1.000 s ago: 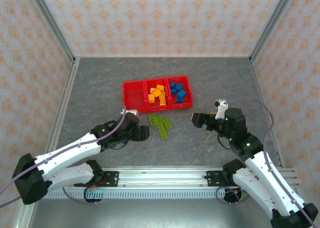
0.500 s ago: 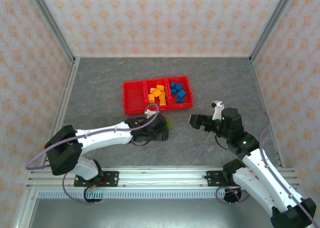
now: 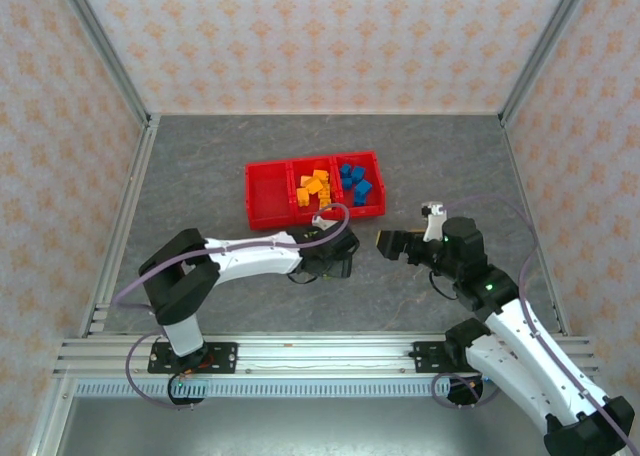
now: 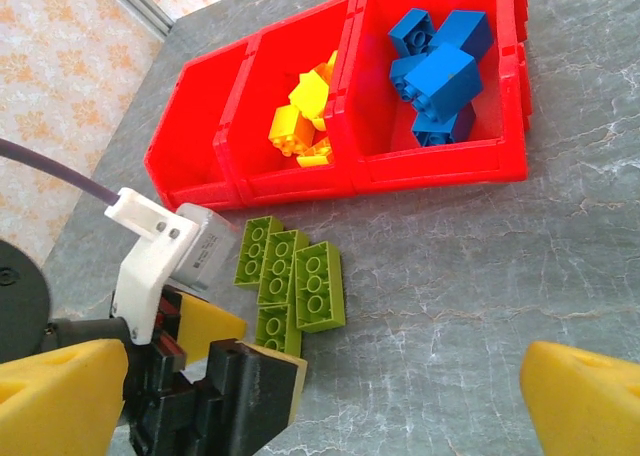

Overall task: Sort the legos into containers by color
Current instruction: Pick up the lego from the center of the table.

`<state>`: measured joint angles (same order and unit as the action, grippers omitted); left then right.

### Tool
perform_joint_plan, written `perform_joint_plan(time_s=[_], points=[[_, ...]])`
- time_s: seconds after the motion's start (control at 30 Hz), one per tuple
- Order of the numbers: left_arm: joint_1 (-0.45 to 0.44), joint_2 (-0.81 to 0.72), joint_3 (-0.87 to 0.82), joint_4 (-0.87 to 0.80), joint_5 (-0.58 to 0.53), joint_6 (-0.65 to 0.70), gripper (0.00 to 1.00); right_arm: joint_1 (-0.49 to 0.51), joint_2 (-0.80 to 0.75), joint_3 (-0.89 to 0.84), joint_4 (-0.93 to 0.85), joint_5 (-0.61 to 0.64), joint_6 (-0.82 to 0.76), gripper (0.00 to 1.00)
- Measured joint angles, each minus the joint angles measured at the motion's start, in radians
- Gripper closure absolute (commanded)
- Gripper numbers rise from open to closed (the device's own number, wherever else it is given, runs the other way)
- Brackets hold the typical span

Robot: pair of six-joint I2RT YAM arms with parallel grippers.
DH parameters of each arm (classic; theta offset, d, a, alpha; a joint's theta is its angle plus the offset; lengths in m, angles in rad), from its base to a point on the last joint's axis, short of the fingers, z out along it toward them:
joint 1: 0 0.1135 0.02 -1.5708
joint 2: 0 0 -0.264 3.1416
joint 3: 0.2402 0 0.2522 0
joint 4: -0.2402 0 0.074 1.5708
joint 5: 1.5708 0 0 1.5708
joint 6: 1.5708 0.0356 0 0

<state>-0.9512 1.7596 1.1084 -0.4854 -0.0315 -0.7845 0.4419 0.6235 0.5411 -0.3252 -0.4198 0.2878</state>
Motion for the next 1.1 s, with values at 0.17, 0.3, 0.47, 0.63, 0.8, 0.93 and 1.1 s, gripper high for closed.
perform_joint_plan(time_s=[0.17,0.3,0.47,0.63,0.8,0.93,1.1], points=[[0.0,0.034,0.032,-0.029,-0.03,0.0,0.22,0.017,0.0,-0.01,0.011,0.0,0.0,0.0],[0.0,0.082,0.06,-0.049,-0.04,0.003,0.27,0.021,0.0,-0.014,0.02,-0.001,0.0,0.0],[0.0,0.115,0.071,-0.061,-0.052,0.013,0.33,0.022,0.0,-0.017,0.028,-0.008,0.001,0.0],[0.0,0.115,0.071,-0.077,-0.077,0.033,0.45,0.023,0.0,-0.025,0.035,-0.011,0.001,0.0],[-0.002,0.094,0.034,-0.064,-0.101,0.034,0.55,0.023,0.0,-0.031,0.039,-0.016,0.001,0.0],[-0.002,0.04,-0.04,-0.053,-0.113,0.025,0.66,0.023,0.0,-0.034,0.043,-0.019,0.001,0.0],[-0.002,-0.003,-0.087,-0.053,-0.111,0.022,0.77,0.023,0.0,-0.038,0.053,-0.026,0.005,0.0]])
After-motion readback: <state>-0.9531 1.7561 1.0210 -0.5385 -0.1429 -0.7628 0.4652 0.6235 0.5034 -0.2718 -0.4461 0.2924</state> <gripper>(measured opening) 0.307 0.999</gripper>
